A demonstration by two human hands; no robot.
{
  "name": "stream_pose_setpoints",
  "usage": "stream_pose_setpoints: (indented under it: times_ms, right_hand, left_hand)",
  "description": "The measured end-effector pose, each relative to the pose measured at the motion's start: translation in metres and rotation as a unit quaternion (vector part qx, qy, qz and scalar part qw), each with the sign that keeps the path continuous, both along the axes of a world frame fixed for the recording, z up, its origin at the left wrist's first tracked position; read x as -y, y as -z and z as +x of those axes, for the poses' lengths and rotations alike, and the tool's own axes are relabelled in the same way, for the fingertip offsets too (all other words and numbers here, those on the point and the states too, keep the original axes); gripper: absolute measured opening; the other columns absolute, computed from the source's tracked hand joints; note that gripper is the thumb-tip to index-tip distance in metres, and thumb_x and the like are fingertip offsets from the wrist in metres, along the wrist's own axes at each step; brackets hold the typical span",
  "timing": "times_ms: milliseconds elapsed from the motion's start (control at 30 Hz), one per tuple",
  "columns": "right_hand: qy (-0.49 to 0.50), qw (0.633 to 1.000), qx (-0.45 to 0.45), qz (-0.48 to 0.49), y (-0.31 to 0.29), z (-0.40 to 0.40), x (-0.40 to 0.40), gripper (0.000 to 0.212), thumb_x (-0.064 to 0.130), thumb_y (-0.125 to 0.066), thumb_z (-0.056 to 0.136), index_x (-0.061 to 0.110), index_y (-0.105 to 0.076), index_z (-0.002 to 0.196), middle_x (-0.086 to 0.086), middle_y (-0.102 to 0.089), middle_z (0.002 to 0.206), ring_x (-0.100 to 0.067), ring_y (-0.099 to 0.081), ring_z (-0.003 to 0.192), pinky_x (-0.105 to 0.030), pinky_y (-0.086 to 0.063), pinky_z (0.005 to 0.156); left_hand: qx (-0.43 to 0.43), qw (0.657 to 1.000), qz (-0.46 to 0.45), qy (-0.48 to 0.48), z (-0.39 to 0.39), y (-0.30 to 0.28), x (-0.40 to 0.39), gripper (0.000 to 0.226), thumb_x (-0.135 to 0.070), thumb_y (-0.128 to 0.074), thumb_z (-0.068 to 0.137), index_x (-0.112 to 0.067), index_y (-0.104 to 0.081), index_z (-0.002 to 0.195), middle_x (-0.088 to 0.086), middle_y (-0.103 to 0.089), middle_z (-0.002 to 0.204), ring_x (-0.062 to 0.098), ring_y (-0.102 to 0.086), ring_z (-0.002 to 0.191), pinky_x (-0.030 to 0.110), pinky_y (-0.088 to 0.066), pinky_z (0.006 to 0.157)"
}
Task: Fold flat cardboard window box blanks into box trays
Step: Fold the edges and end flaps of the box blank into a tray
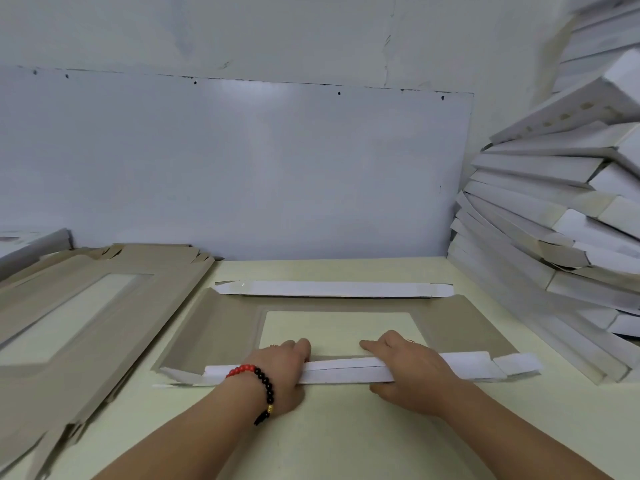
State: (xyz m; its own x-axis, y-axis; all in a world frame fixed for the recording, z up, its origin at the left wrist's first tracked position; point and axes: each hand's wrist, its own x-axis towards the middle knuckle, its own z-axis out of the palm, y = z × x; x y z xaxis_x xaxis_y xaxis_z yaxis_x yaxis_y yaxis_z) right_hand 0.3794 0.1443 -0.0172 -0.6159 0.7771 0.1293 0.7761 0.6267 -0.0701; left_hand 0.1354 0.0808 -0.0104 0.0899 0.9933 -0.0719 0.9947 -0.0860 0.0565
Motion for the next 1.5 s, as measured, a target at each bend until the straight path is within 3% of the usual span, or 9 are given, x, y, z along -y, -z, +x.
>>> stream_pose_setpoints:
  times_ms: [233, 400, 567, 733, 867, 967, 1067, 1200, 1500]
  right_hand:
    - [-0.007, 0.993, 0.04, 0.113, -0.009, 0.007, 0.014, 0.077, 0.056, -0.061, 0.083, 0.035, -0.028, 0.149, 0.009, -0.052, 0.125, -0.016, -0.047, 0.116, -0.031, -0.032, 0.095]
    - [-0.052, 0.978, 0.005, 0.203, -0.005, 0.014, 0.025, 0.068, 0.048, -0.092, 0.043, 0.031, -0.072, 0.106, 0.018, -0.063, 0.076, -0.005, -0.063, 0.068, -0.02, -0.051, 0.062]
    - [-0.052, 0.984, 0.029, 0.17, 0.004, 0.017, 0.033, 0.041, 0.03, -0.092, 0.034, 0.032, -0.062, 0.061, 0.015, -0.054, 0.054, -0.007, -0.054, 0.044, -0.014, -0.037, 0.041]
    - [-0.096, 0.982, 0.04, 0.157, 0.024, 0.013, 0.046, 0.042, 0.027, -0.072, 0.055, 0.032, -0.073, 0.096, 0.014, -0.073, 0.096, -0.004, -0.07, 0.08, -0.017, -0.053, 0.063]
    - [-0.126, 0.978, 0.016, 0.168, 0.033, -0.017, 0.058, 0.044, 0.034, -0.065, 0.055, 0.029, -0.078, 0.096, 0.014, -0.075, 0.09, 0.003, -0.069, 0.076, -0.011, -0.052, 0.061]
    - [-0.105, 0.982, 0.021, 0.158, 0.028, -0.02, 0.056, 0.061, 0.034, -0.085, 0.035, 0.027, -0.078, 0.095, 0.014, -0.074, 0.079, -0.001, -0.066, 0.058, -0.012, -0.048, 0.049]
    - [-0.05, 0.991, 0.017, 0.122, 0.017, -0.002, 0.049, 0.051, 0.033, -0.088, 0.049, 0.032, -0.074, 0.099, 0.008, -0.071, 0.069, -0.009, -0.065, 0.054, -0.016, -0.049, 0.049]
    - [0.035, 0.996, 0.05, 0.057, 0.013, 0.035, 0.028, 0.035, 0.035, -0.037, 0.098, 0.041, -0.044, 0.132, 0.002, -0.067, 0.114, -0.023, -0.061, 0.104, -0.031, -0.047, 0.085]
    - [0.084, 0.994, 0.068, -0.01, -0.003, 0.03, -0.017, 0.04, 0.057, -0.032, 0.097, 0.036, -0.056, 0.121, 0.007, -0.065, 0.113, -0.018, -0.059, 0.103, -0.03, -0.037, 0.076]
  left_hand:
    - [0.05, 0.998, -0.021, -0.033, 0.005, -0.014, 0.009, 0.044, -0.07, -0.059, 0.067, -0.036, -0.047, 0.092, -0.016, -0.052, 0.082, 0.011, -0.054, 0.078, 0.027, -0.045, 0.067]
    - [-0.06, 0.995, 0.069, -0.043, 0.013, -0.013, 0.019, 0.015, -0.033, -0.048, 0.092, -0.025, -0.056, 0.102, -0.003, -0.058, 0.095, 0.022, -0.058, 0.09, 0.03, -0.041, 0.072]
    - [-0.111, 0.994, 0.007, 0.002, 0.022, -0.005, 0.032, 0.028, -0.014, -0.039, 0.093, -0.02, -0.057, 0.114, 0.006, -0.058, 0.116, 0.03, -0.056, 0.11, 0.035, -0.043, 0.082]
    - [-0.112, 0.992, -0.045, 0.041, 0.036, 0.007, 0.046, 0.047, -0.014, -0.035, 0.095, -0.018, -0.035, 0.142, 0.005, -0.038, 0.145, 0.031, -0.036, 0.133, 0.045, -0.041, 0.103]
    - [-0.113, 0.987, -0.04, 0.109, 0.065, 0.015, 0.041, 0.056, -0.014, -0.029, 0.1, -0.012, -0.012, 0.153, 0.01, -0.023, 0.158, 0.033, -0.025, 0.143, 0.044, -0.025, 0.116]
    - [-0.119, 0.986, -0.003, 0.114, 0.065, 0.013, 0.036, 0.052, -0.012, -0.031, 0.098, -0.01, -0.025, 0.15, 0.012, -0.039, 0.149, 0.032, -0.04, 0.134, 0.04, -0.033, 0.111]
    - [-0.12, 0.99, 0.016, 0.076, 0.042, 0.009, 0.038, 0.038, -0.015, -0.035, 0.096, -0.017, -0.045, 0.132, 0.009, -0.058, 0.127, 0.034, -0.057, 0.113, 0.041, -0.045, 0.092]
    - [-0.122, 0.99, 0.028, 0.063, 0.007, 0.006, 0.041, 0.035, -0.035, -0.032, 0.098, -0.026, -0.048, 0.128, 0.005, -0.063, 0.121, 0.034, -0.059, 0.106, 0.04, -0.047, 0.088]
    - [-0.023, 0.998, -0.05, -0.019, -0.022, -0.016, -0.013, 0.039, -0.052, -0.036, 0.097, -0.026, -0.057, 0.117, -0.002, -0.065, 0.108, 0.02, -0.059, 0.098, 0.029, -0.044, 0.077]
